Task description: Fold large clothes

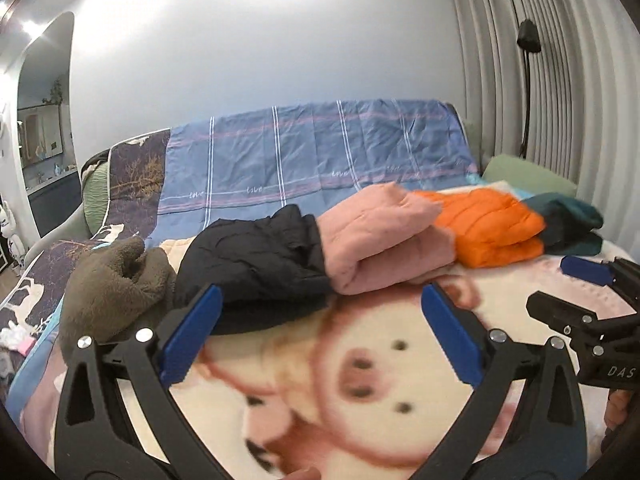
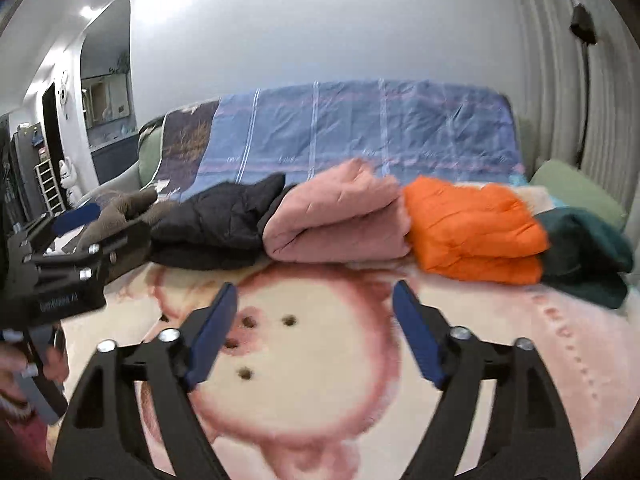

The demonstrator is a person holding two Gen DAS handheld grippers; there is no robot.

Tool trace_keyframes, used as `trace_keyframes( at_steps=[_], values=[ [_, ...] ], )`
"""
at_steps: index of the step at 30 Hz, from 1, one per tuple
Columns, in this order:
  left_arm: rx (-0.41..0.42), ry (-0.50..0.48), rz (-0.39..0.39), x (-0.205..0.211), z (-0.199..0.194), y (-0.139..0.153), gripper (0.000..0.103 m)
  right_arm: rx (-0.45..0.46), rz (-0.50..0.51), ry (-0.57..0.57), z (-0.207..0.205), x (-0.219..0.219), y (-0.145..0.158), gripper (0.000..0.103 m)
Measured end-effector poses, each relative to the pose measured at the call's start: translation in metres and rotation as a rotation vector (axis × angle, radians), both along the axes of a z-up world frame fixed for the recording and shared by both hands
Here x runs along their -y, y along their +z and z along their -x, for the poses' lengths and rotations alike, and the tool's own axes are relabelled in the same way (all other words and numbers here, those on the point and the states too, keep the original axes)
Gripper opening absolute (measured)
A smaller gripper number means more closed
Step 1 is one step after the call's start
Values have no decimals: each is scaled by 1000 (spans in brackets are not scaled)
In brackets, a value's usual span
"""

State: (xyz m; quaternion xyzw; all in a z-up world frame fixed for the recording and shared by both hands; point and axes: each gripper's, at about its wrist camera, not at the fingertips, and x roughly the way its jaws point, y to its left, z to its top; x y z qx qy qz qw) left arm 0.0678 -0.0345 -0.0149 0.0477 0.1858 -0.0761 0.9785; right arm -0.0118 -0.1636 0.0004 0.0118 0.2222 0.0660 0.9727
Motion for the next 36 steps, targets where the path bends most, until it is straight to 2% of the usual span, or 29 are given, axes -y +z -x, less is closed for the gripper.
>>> trace_keyframes(
  at_steps=[3,7,14,18,25,32,36],
  values=[
    [-7,18,16,8,21,5,101,35,8,-31,22,7,10,88],
    [-28,52,-5,14,46,5,101,32,-27,-71,41,18,12,92],
    [-23,102,-49,22,80,2,101,15,-59,-125,60,35,10,100],
    [-24,112,-59,24,94,-2,101,27,-40,-139,69,35,10,101],
    [-63,116,-71,28,99,-19,101,17,-32,-157,74,33,3,101],
    [-64,112,-64,27,99,-21,101,42,15,-198,80,29,3,101],
    [-69,114,-71,27,95,-22,101,24,17,-203,77,29,-1,101]
  ],
)
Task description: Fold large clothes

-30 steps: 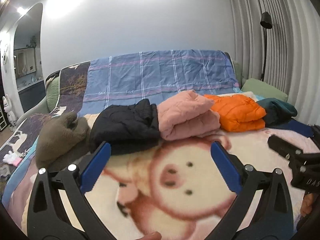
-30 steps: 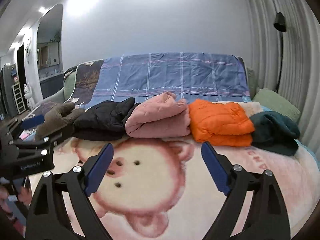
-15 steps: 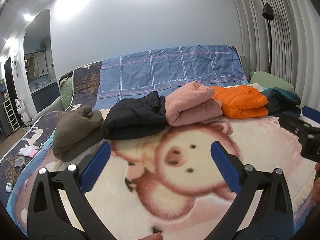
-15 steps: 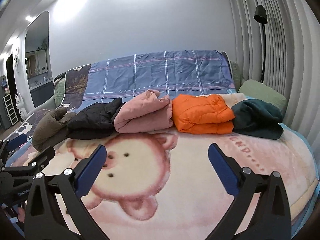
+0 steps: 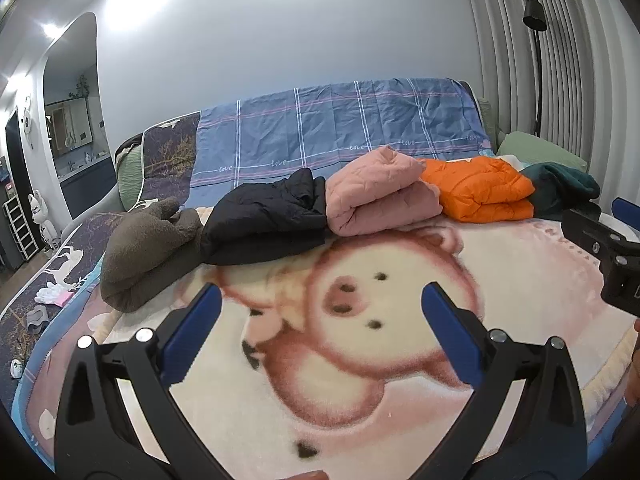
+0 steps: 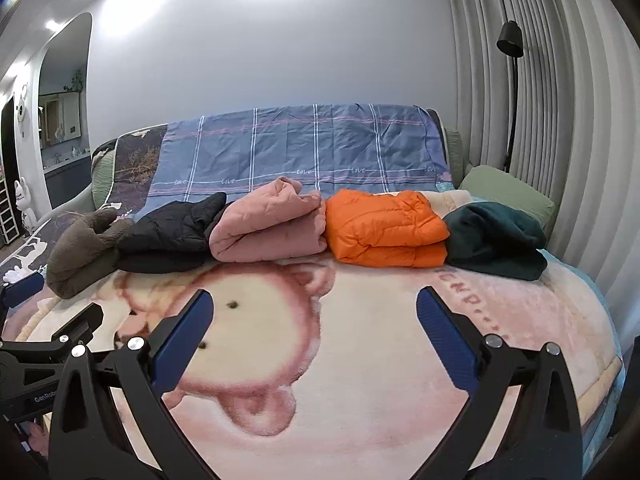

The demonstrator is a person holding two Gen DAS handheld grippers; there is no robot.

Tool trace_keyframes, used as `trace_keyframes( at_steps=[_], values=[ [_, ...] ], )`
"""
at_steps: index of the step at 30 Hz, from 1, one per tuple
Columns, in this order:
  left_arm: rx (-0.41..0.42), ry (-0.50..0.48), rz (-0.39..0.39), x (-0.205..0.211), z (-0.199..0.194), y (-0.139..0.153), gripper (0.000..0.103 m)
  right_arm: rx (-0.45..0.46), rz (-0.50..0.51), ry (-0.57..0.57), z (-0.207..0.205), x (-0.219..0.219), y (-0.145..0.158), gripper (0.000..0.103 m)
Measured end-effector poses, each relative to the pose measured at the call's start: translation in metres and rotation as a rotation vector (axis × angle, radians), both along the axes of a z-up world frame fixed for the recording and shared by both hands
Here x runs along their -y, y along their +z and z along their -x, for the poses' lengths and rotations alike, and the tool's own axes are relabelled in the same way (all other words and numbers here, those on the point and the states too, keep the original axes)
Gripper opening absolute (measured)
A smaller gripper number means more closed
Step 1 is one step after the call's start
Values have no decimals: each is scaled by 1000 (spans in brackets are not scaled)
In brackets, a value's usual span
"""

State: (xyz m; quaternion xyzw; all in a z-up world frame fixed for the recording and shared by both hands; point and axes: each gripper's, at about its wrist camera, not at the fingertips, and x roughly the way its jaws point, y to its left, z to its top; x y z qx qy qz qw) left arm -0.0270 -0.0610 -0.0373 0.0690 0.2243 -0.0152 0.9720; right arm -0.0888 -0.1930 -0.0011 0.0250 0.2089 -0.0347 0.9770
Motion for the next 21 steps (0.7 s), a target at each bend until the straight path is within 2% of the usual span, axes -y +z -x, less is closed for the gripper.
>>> trace_keyframes(
  at_steps=[21],
  values=[
    [-44,-6,4,-3,-11,-9,101,-58,-1,-7,-13,4,-16,101]
  ],
)
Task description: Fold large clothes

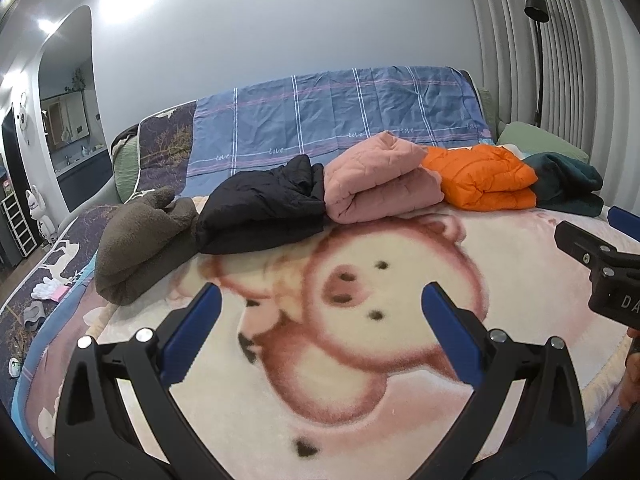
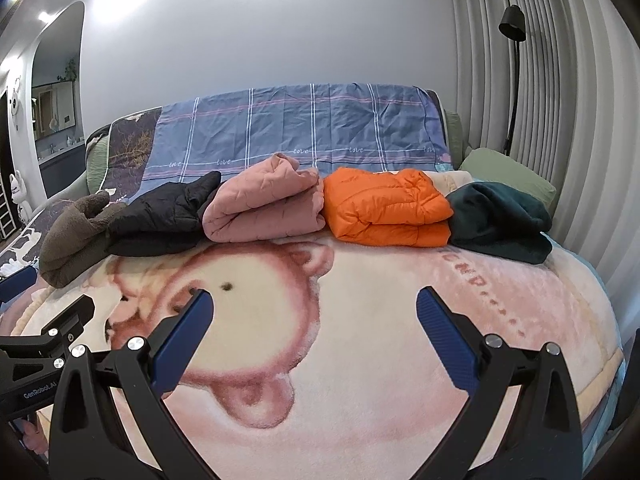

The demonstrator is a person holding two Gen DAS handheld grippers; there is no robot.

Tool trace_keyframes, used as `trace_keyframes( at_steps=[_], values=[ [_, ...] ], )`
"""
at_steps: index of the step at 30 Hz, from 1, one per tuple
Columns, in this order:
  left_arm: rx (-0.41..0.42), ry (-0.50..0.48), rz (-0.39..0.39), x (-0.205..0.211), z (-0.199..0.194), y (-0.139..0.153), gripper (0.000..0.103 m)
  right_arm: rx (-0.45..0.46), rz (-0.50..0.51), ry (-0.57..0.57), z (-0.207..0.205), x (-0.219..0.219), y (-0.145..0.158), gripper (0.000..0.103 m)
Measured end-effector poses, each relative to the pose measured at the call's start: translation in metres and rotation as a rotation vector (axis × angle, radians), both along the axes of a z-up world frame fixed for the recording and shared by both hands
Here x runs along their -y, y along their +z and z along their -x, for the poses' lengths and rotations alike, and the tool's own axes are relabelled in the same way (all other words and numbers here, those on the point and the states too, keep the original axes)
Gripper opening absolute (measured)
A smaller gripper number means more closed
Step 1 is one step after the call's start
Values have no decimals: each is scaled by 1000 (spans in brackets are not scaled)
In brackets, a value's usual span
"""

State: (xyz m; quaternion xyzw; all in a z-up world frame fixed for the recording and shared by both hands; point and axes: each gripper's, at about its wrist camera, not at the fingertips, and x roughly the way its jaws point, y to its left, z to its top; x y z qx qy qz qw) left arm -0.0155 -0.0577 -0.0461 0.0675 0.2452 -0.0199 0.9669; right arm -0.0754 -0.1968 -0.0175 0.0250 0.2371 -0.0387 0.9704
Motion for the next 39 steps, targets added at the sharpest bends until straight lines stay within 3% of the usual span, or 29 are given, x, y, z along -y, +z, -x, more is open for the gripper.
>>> trace_keyframes(
  at_steps=[39],
  values=[
    [-44,-2,22,-7,-12,-12,101,-40,14,-8,-10,0,-9,101]
  ],
)
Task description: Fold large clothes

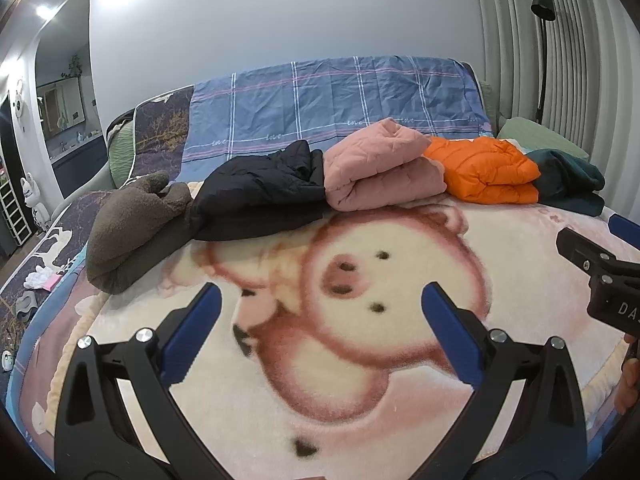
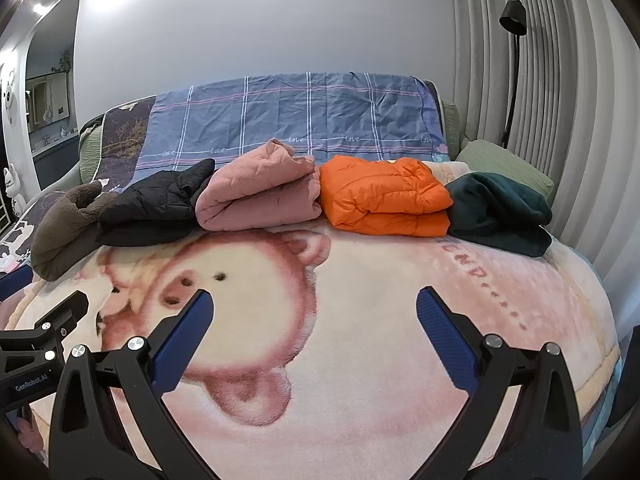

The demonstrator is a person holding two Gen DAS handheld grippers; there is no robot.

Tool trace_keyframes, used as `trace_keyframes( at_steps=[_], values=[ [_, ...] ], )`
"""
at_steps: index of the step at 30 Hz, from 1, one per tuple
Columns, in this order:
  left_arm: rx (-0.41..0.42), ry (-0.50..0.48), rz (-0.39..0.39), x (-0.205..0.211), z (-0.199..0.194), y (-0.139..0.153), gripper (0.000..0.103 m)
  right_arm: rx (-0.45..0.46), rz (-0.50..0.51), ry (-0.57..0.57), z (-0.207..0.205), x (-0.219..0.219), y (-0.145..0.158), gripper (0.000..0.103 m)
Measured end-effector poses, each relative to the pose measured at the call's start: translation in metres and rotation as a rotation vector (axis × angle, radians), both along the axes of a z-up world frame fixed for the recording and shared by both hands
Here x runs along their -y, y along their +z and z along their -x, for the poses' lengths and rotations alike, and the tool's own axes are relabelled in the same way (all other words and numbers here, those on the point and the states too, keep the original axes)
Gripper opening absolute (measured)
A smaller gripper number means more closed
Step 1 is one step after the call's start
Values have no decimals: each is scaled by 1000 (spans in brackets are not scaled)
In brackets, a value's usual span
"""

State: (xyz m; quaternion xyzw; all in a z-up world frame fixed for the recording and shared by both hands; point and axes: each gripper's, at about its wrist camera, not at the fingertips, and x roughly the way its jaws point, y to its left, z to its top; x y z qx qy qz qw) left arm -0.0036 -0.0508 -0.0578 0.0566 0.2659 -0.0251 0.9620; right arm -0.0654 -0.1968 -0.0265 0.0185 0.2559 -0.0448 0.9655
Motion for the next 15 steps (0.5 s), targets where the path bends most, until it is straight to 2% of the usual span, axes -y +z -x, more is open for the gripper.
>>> trace_keyframes(
  at_steps=[15],
  values=[
    [-10,-7,4,-6,-1,-2,101,-5,-2,-5,-1,1,-1,101]
  ],
)
